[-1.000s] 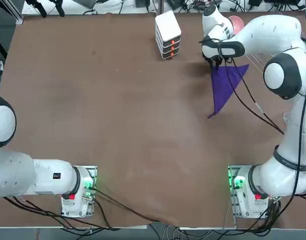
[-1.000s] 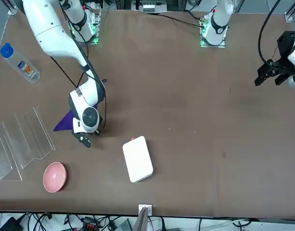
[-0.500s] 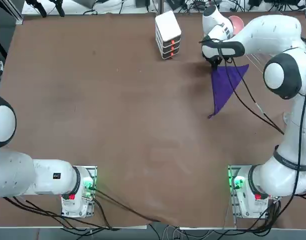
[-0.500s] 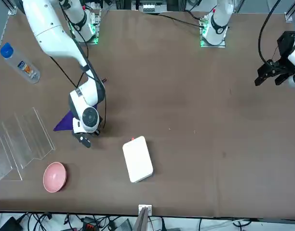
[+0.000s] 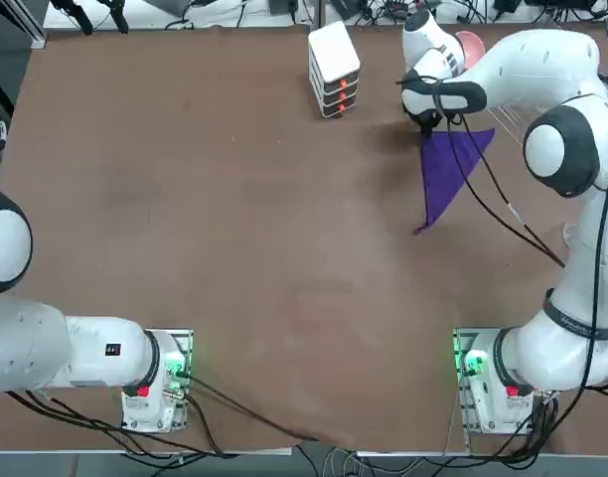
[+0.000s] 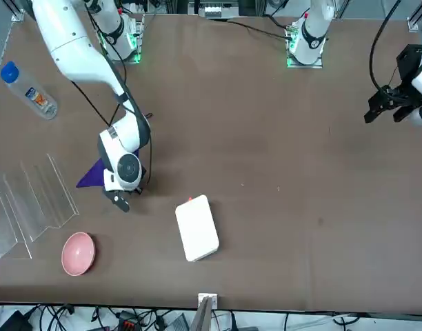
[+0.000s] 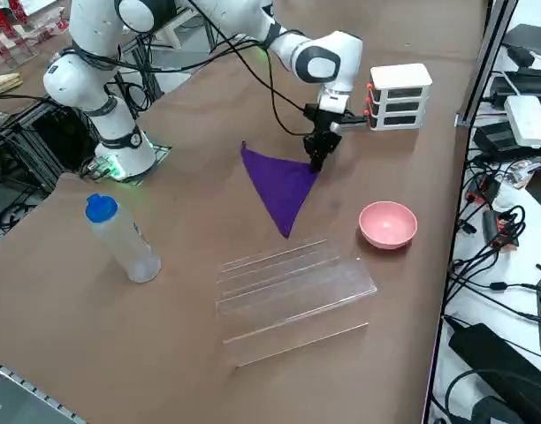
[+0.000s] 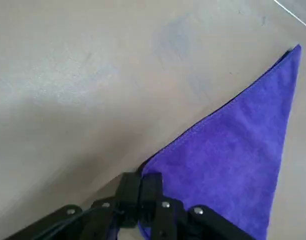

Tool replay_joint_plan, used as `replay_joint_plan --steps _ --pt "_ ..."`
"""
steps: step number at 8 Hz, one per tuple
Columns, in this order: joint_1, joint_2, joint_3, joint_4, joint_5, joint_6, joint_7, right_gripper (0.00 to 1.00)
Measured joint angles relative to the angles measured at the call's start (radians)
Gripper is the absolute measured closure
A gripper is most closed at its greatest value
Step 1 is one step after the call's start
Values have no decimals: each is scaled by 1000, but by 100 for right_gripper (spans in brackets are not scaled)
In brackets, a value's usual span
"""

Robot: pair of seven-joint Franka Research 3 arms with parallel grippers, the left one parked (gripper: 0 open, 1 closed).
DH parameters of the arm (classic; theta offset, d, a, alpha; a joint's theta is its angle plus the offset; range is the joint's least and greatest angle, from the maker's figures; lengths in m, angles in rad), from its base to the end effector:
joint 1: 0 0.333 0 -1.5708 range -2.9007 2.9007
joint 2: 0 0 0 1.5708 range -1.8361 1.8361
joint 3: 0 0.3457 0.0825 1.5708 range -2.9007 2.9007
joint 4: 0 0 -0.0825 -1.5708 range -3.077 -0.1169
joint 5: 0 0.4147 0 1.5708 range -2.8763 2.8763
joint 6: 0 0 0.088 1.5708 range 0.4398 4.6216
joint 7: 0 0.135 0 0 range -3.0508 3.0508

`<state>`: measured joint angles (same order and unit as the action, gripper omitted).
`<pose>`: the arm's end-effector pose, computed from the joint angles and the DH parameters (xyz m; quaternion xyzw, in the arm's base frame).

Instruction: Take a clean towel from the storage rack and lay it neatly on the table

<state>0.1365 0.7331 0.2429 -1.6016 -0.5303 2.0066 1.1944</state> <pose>0.6695 0.2036 0.1652 0.9434 -0.2672 -0.0046 0.1965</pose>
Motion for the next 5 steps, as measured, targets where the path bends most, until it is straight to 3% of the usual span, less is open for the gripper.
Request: replay_joint_plan --steps 5 --pt "-13 -38 0 1 0 -65 -40 98"
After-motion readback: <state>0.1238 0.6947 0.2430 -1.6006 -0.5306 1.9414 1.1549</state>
